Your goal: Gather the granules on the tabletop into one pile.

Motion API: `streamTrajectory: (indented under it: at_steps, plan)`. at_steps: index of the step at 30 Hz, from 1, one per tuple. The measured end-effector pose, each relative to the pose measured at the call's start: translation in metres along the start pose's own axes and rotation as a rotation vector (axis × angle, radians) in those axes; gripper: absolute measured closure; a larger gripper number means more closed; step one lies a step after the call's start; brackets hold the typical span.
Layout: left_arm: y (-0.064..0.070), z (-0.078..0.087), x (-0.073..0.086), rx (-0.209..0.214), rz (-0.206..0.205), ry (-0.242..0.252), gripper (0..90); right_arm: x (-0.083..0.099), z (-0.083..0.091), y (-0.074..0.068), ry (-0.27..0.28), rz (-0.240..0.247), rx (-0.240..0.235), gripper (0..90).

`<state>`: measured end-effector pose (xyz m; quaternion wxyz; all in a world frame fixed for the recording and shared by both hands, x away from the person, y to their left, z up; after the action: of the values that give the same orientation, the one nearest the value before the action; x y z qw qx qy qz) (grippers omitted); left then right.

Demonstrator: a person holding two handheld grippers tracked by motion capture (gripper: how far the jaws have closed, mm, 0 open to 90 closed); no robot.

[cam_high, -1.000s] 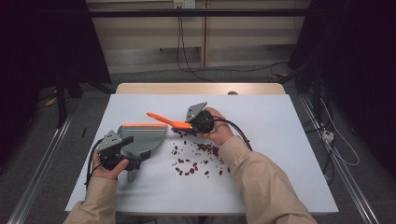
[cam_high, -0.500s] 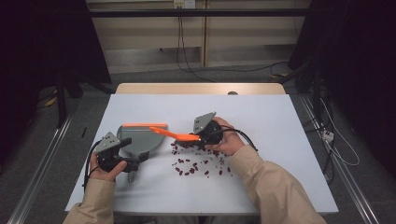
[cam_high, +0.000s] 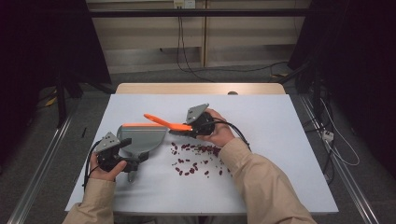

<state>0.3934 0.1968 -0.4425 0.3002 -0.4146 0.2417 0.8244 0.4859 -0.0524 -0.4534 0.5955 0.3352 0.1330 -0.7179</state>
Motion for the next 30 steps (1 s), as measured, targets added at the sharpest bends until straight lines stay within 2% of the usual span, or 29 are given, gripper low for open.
streamTrajectory:
  at_steps: [1, 2, 3, 5, 7, 13, 16, 18, 21, 22, 25, 30]
  plan:
    - [0.0, 0.0, 0.0, 0.0, 0.003, 0.0, 5.3, 0.0, -0.005, -0.002, -0.011, 0.01, -0.01, 71.1]
    - [0.0, 0.001, 0.0, 0.001, 0.001, 0.0, 5.4, -0.002, -0.008, -0.005, 0.007, 0.008, -0.04, 71.1]
    - [0.0, 0.001, 0.0, 0.002, -0.001, 0.0, 5.3, -0.003, -0.009, -0.008, 0.004, 0.02, -0.043, 71.0]
    - [-0.001, 0.0, 0.001, 0.003, -0.001, -0.001, 5.3, -0.003, -0.008, -0.011, -0.018, 0.044, -0.056, 71.0]
    - [0.0, 0.0, 0.001, 0.003, 0.003, 0.0, 5.3, -0.002, -0.005, -0.015, -0.028, 0.042, -0.076, 71.0]
    - [-0.001, -0.001, 0.002, 0.006, 0.009, -0.005, 5.3, 0.001, 0.005, -0.03, -0.03, 0.077, -0.124, 71.0]
    - [-0.001, -0.001, 0.003, 0.004, 0.007, -0.006, 5.3, 0.004, 0.012, -0.037, -0.024, 0.066, -0.14, 71.0]
    - [-0.001, -0.001, 0.002, 0.004, 0.004, -0.006, 5.3, 0.007, 0.016, -0.038, -0.019, 0.058, -0.13, 71.0]
    - [0.001, -0.002, 0.002, 0.008, -0.003, -0.01, 5.3, 0.009, 0.024, -0.035, 0.027, 0.005, -0.107, 71.0]
    - [0.001, -0.002, 0.002, 0.006, -0.002, -0.011, 5.4, 0.009, 0.028, -0.032, 0.039, -0.016, -0.079, 71.0]
    - [0.001, -0.002, 0.002, 0.005, -0.005, -0.011, 5.3, 0.007, 0.038, -0.024, 0.087, -0.122, -0.049, 71.0]
    - [0.001, -0.002, 0.002, 0.003, -0.007, -0.009, 5.4, 0.005, 0.05, -0.023, 0.143, -0.329, -0.017, 71.0]
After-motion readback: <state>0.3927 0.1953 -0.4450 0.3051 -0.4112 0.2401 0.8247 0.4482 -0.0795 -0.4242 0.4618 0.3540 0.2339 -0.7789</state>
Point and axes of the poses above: each handheld gripper's, and its own axes: z roughly backward along the jaws, x roughly out of its underside, y roughly to its right, the point moved 5 cm from there along -z, roughly forward along the jaws, and after that the axes turned 6 degrees about -y, right-handed, at the moved point
